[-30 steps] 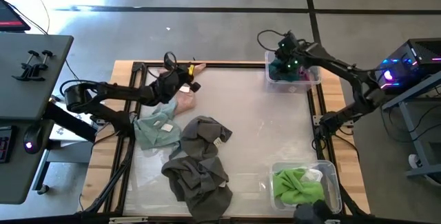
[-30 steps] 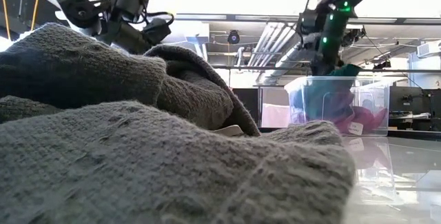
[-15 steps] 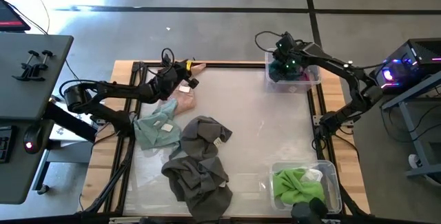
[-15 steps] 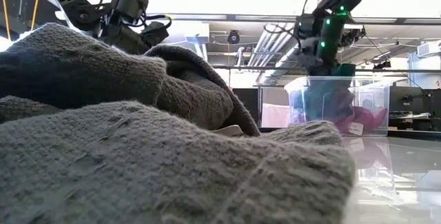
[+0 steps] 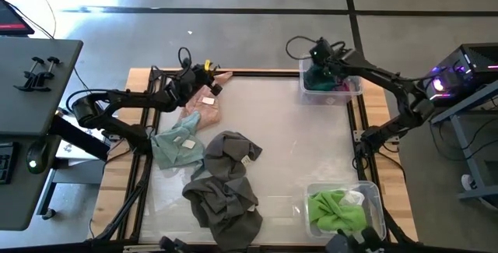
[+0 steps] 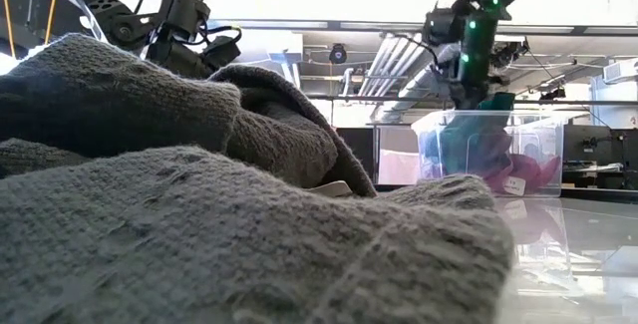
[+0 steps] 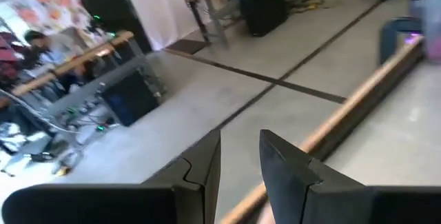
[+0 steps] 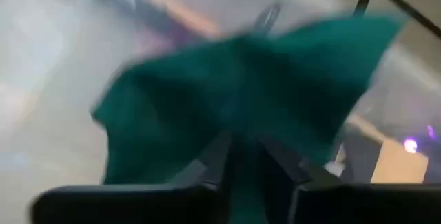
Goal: Sort towels by color in basket
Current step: Put the dark green towel into the top transparent bin, then put the blue towel into the bottom transparent bin
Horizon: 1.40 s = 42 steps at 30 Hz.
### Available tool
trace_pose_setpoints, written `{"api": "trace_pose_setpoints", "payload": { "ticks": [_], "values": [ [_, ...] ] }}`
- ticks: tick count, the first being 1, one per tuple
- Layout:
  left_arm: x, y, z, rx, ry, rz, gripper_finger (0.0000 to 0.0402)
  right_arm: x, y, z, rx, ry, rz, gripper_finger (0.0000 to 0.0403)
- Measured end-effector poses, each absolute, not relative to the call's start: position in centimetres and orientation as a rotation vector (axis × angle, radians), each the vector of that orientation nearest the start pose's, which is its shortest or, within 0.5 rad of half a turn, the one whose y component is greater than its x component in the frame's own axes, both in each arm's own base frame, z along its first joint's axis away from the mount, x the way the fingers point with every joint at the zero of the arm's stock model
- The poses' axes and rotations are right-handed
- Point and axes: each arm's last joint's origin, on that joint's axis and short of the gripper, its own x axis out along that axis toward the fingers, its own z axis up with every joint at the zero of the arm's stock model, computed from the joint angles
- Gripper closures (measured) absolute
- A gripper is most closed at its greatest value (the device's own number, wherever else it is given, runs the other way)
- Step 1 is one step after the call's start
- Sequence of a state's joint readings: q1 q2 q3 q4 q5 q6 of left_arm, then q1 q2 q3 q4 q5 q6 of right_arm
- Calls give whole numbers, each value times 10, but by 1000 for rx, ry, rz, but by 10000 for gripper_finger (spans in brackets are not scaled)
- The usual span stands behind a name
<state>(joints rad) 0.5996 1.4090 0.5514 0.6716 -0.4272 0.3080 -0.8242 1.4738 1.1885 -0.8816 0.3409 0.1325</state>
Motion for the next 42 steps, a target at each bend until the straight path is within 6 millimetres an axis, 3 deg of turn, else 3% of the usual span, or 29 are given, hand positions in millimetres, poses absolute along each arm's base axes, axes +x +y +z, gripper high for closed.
{"api": "trace_pose_setpoints", "payload": {
  "ticks": [4, 10, 13, 19, 25, 30, 33, 36, 42],
  "values": [
    [226, 157, 197, 214, 353, 923, 314, 175, -212, 245, 440, 1213, -1092, 396],
    [237, 139, 198, 268, 359, 831, 314, 163, -215, 233, 528, 1234, -998, 386],
    [241, 128, 202, 278, 340, 791, 314, 162, -215, 244, 496, 1231, -977, 384],
    [240, 97, 218, 259, 319, 695, 314, 159, -206, 291, 449, 1104, -938, 384],
    [229, 54, 234, 359, 376, 512, 314, 168, -160, 337, 405, 828, -881, 389],
    [216, 21, 239, 410, 415, 365, 314, 189, -102, 349, 306, 595, -747, 398],
    [207, 3, 237, 441, 474, 268, 314, 206, -71, 340, 283, 499, -626, 401],
    [198, -10, 233, 437, 536, 205, 314, 225, -43, 318, 248, 435, -545, 402],
    [186, -16, 223, 328, 642, 306, 314, 257, -5, 266, 215, 305, -448, 402]
  ]
}}
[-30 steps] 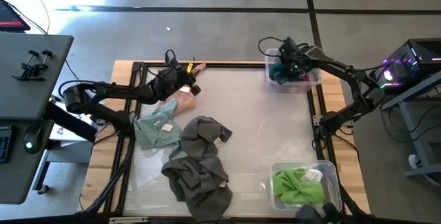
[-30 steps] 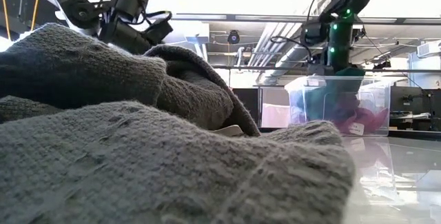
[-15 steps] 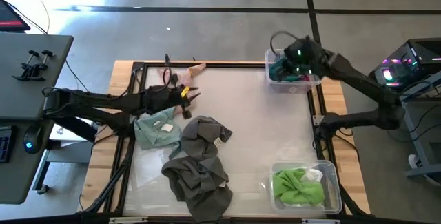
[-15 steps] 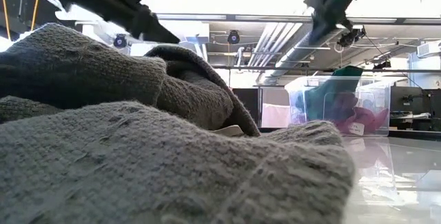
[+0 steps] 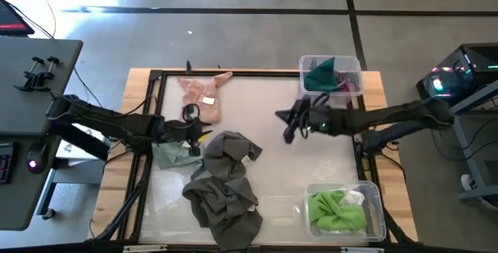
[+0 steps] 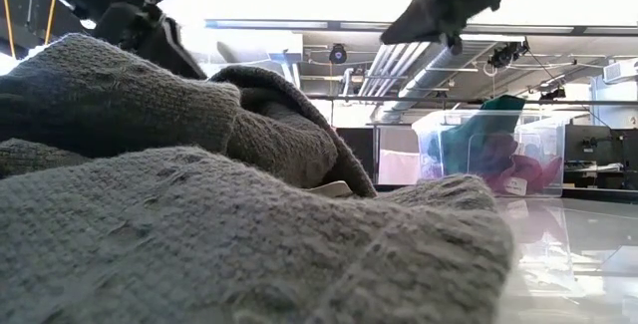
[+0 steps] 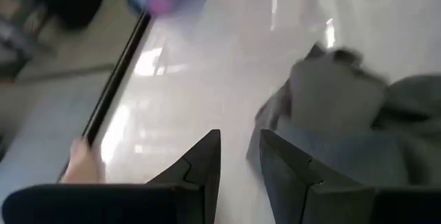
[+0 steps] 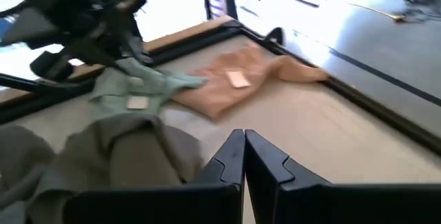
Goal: Sort towels by color in basket
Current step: Put the blue towel into the bottom transparent bin
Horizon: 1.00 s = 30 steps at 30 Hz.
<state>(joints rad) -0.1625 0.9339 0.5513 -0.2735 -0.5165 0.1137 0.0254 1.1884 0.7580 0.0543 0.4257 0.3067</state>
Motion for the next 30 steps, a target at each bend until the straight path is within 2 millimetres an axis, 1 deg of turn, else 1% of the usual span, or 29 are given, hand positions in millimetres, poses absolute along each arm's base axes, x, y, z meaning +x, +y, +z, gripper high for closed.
{"api": "trace_pose_setpoints", "payload": {
  "ticks": [4, 7, 10, 13, 16, 19, 22, 24, 26, 30],
  "values": [
    [175, -16, 212, 317, 780, 355, 314, 273, 8, 231, 213, 286, -400, 402],
    [170, -14, 208, 222, 822, 413, 314, 283, 15, 209, 217, 327, -387, 402],
    [169, -10, 206, 106, 818, 488, 306, 293, 20, 191, 220, 349, -379, 402],
    [168, -6, 205, 33, 816, 527, 286, 302, 22, 180, 223, 334, -373, 402],
    [168, 0, 205, -10, 810, 572, 256, 307, 23, 171, 229, 326, -367, 402],
    [169, 5, 204, -42, 817, 606, 222, 310, 23, 167, 232, 314, -361, 402],
    [167, 10, 199, -110, 868, 623, 191, 312, 23, 164, 229, 313, -360, 402],
    [162, 13, 195, -192, 937, 634, 176, 312, 23, 164, 229, 309, -360, 402],
    [154, 13, 190, -266, 1034, 643, 170, 312, 23, 164, 228, 308, -359, 402],
    [141, 12, 178, -301, 1206, 710, 168, 312, 23, 164, 228, 308, -359, 402]
  ]
}}
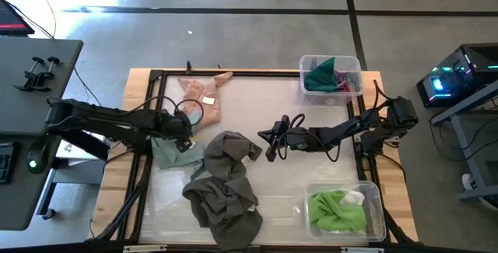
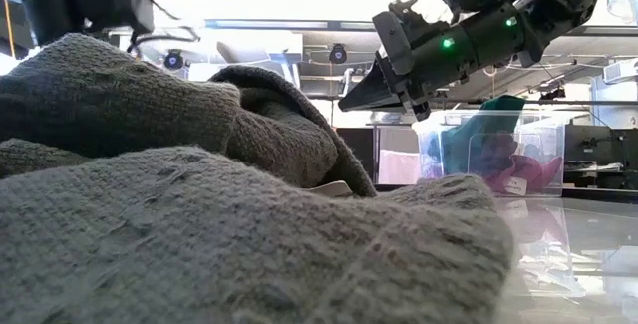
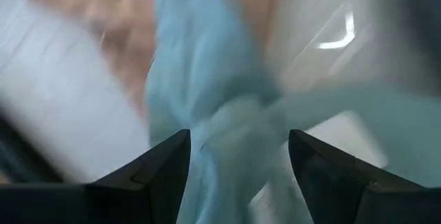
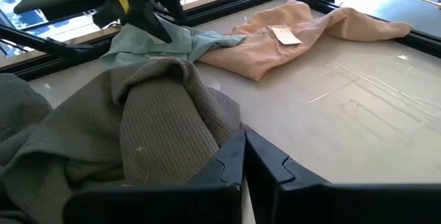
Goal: Sort towels by color in basket
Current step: Put the blue towel into the bottom transparent bin
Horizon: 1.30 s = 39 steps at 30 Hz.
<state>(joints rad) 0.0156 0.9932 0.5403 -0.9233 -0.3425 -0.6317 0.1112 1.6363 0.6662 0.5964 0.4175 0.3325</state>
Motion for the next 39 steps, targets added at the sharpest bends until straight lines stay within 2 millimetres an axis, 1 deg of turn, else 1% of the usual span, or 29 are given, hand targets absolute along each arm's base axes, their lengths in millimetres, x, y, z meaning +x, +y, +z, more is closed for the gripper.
{"api": "trace_pose_setpoints", "payload": {
  "ticks": [3, 6, 9, 11, 13, 15, 19, 21, 22, 23, 25, 28, 31, 33, 36, 39],
  "values": [
    [139, 9, 164, -396, 1257, 726, 167, 312, 23, 165, 229, 305, -359, 402],
    [138, 7, 146, -498, 1309, 726, 167, 313, 23, 165, 230, 300, -358, 402],
    [141, 6, 131, -539, 1331, 721, 168, 313, 23, 165, 226, 299, -357, 402],
    [145, 5, 127, -533, 1329, 715, 176, 313, 23, 165, 209, 300, -354, 402],
    [150, 4, 127, -509, 1328, 704, 196, 313, 23, 165, 205, 301, -353, 402],
    [155, 2, 129, -484, 1308, 681, 229, 313, 23, 165, 205, 304, -353, 402],
    [167, 2, 140, -422, 1275, 604, 325, 313, 23, 165, 204, 307, -353, 402],
    [173, 2, 149, -367, 1260, 554, 374, 313, 23, 165, 203, 311, -352, 402],
    [176, 2, 154, -352, 1244, 541, 387, 313, 23, 164, 201, 316, -343, 402],
    [179, 2, 160, -343, 1230, 536, 391, 313, 24, 164, 190, 323, -319, 402],
    [182, 2, 174, -319, 1214, 527, 383, 313, 26, 164, 160, 337, -250, 402],
    [189, 3, 206, -272, 1144, 523, 376, 314, 28, 165, 135, 339, -181, 402],
    [191, 5, 238, -163, 1090, 514, 383, 315, 28, 167, 134, 317, -173, 402],
    [192, 7, 261, -91, 1010, 526, 390, 315, 28, 169, 111, 295, -168, 395],
    [196, 9, 287, -13, 844, 536, 396, 316, 27, 173, 69, 258, -173, 372],
    [207, 10, 301, 47, 681, 444, 399, 318, 27, 178, 15, 212, -179, 335]
  ]
}}
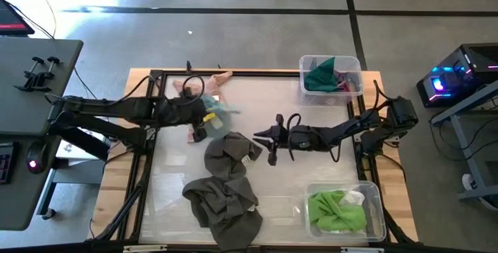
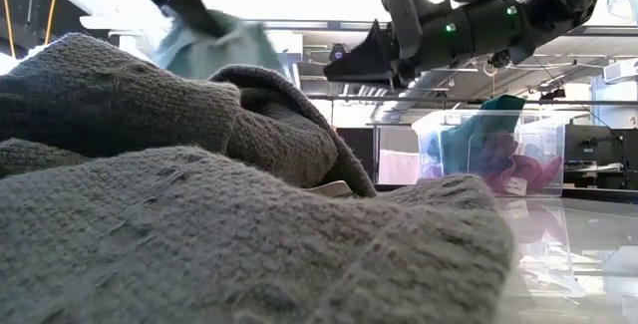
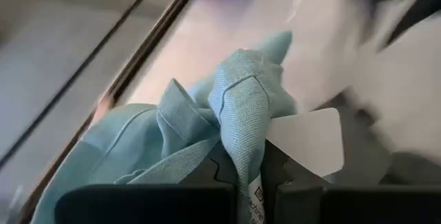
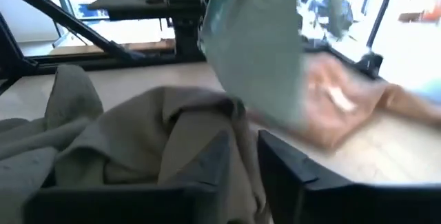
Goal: Sort towels by color in basket
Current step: Put the blue towel into the bottom transparent bin
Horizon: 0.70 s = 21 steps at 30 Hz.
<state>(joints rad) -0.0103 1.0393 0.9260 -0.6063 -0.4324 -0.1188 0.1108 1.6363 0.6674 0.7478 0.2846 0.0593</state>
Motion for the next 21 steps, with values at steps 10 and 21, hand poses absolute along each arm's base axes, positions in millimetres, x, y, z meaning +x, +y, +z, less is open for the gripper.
{"api": "trace_pose_setpoints", "payload": {
  "ticks": [10, 21],
  "values": [
    [238, 33, 267, 72, 464, 208, 400, 322, 37, 214, -430, -116, -48, 210],
    [271, 40, 245, -50, 189, -69, 400, 349, 32, 237, -690, 146, -248, 181]
  ]
}}
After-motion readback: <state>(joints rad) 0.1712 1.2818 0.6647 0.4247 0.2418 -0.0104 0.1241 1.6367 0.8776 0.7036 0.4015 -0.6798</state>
